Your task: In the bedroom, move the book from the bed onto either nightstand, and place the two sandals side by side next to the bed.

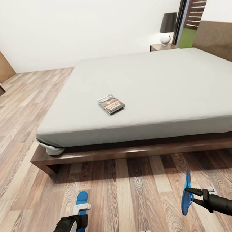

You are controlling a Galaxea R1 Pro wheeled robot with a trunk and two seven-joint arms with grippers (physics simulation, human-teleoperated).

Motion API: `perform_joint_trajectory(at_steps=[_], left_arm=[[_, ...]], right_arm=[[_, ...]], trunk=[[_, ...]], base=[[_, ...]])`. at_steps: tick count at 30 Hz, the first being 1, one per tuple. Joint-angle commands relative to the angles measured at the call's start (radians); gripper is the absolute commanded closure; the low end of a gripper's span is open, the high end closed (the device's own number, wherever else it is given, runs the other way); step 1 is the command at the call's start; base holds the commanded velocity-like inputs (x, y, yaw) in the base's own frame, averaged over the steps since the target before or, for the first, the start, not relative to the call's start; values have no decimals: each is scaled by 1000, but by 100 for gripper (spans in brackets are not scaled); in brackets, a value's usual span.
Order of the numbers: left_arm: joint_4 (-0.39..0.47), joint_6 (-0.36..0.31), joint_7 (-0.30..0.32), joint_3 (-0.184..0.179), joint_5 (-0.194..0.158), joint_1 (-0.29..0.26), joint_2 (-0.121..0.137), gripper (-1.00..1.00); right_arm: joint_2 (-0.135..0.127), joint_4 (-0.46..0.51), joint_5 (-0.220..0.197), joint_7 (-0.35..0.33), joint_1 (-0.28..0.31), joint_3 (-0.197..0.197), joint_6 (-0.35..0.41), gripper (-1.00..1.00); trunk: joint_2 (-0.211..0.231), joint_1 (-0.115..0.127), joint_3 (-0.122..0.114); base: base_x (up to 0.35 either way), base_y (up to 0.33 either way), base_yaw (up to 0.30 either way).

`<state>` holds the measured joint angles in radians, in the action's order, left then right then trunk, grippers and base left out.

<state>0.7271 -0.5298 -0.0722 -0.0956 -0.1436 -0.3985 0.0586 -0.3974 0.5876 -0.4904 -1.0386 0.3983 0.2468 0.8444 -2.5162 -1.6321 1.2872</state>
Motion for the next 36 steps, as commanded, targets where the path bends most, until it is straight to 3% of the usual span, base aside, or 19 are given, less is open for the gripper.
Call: perform_joint_trajectory(at_steps=[1, 6, 14, 20, 36], left_arm=[[2, -4, -8, -6, -10, 0, 1, 100], [2, -4, -8, -6, -10, 0, 1, 100], [1, 2, -8, -6, -10, 0, 1, 100], [0, 5, -9, -6, -11, 0, 1, 100], [-3, 5, -9, -6, -11, 0, 0, 100]], right_arm=[[0, 0, -2, -2, 0, 2, 5, 100], [0, 0, -2, -2, 0, 2, 5, 100], [0, 0, -2, -2, 0, 2, 5, 100], [0, 0, -2, -2, 0, 2, 5, 100], [0, 0, -2, -2, 0, 2, 5, 100]], trunk=[[-1, 0, 5], [-2, -2, 24], [-2, -2, 24], [-2, -2, 24], [-2, -2, 24]], base=[[0, 0, 0], [0, 0, 0], [13, 0, 0], [267, 40, 0], [226, 219, 0]])
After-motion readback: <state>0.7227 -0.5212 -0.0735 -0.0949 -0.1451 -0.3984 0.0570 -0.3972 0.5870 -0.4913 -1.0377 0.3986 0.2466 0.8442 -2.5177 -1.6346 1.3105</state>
